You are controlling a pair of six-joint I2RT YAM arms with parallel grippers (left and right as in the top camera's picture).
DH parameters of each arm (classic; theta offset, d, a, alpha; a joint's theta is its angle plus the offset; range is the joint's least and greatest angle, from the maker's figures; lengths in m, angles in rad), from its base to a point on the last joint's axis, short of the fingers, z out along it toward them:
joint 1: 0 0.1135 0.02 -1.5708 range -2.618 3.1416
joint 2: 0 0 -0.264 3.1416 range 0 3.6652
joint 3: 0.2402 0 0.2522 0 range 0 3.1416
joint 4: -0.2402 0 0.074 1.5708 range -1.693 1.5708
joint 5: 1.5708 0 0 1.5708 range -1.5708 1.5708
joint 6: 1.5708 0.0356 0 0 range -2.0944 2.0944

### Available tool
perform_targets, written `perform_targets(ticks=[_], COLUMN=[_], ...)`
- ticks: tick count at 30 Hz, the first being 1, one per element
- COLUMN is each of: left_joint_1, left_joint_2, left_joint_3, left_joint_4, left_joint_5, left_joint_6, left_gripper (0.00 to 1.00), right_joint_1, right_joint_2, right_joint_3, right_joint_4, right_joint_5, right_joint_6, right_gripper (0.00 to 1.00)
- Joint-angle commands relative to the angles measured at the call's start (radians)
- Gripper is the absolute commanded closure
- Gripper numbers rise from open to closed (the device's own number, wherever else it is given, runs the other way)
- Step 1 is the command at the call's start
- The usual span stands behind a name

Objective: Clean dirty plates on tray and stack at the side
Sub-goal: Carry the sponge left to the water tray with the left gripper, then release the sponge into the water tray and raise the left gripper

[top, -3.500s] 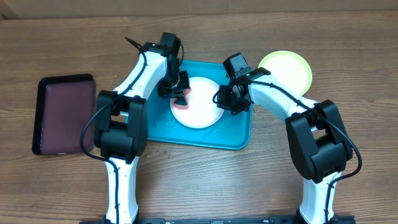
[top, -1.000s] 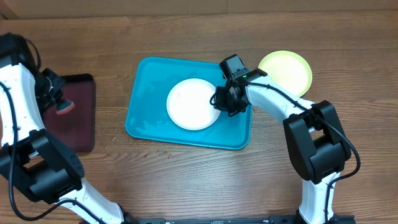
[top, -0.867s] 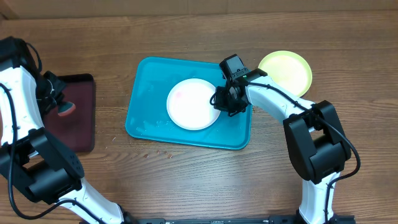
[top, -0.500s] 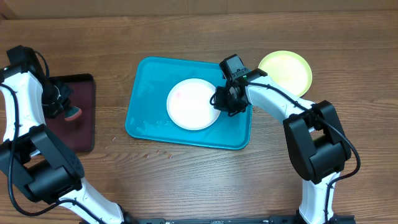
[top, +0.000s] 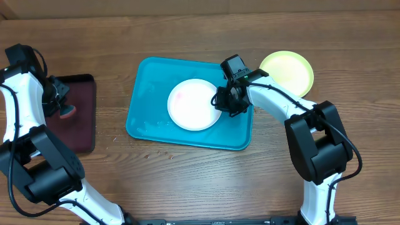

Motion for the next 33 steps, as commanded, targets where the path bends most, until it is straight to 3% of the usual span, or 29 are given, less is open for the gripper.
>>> perform_targets(ticks=[1, 15, 20, 22, 23, 33], left_joint_1=[0.005, 0.006, 0.006, 0.007, 0.007, 0.006], left_joint_2=[0.026, 0.208, 0.206, 0.206, 0.206, 0.172], left_joint_3=[-0.005, -0.005, 0.022, 0.054, 0.075, 0.326], left_joint_4=[0.012, 0.032, 0.024, -0.012, -0.035, -0.264], left_joint_5=[-0.049, -0.050, -0.050, -0.050, -0.050, 0.072], left_joint_6=[-0.003, -0.003, 0.005, 0.005, 0.004, 0.001], left_gripper=[0.96, 0.95, 0.66, 0.41, 0.37, 0.37], right_joint_1=[-0.008, -0.008, -0.008, -0.008, -0.008, -0.008], right_joint_2=[0.018, 0.018, 0.018, 0.018, 0.018, 0.018], right_joint_3=[-0.026, -0.026, -0.026, -0.026, -0.026, -0.026], right_joint_4=[0.003, 0.000, 0.000, 0.000, 0.000, 0.000], right_joint_5=[0.073, 0.073, 0.073, 0.073, 0.073, 0.073], right_joint_6=[-0.007, -0.007, -0.007, -0.007, -0.007, -0.007], right_gripper=[0.96, 0.96, 0.96, 0.96, 0.96, 0.96])
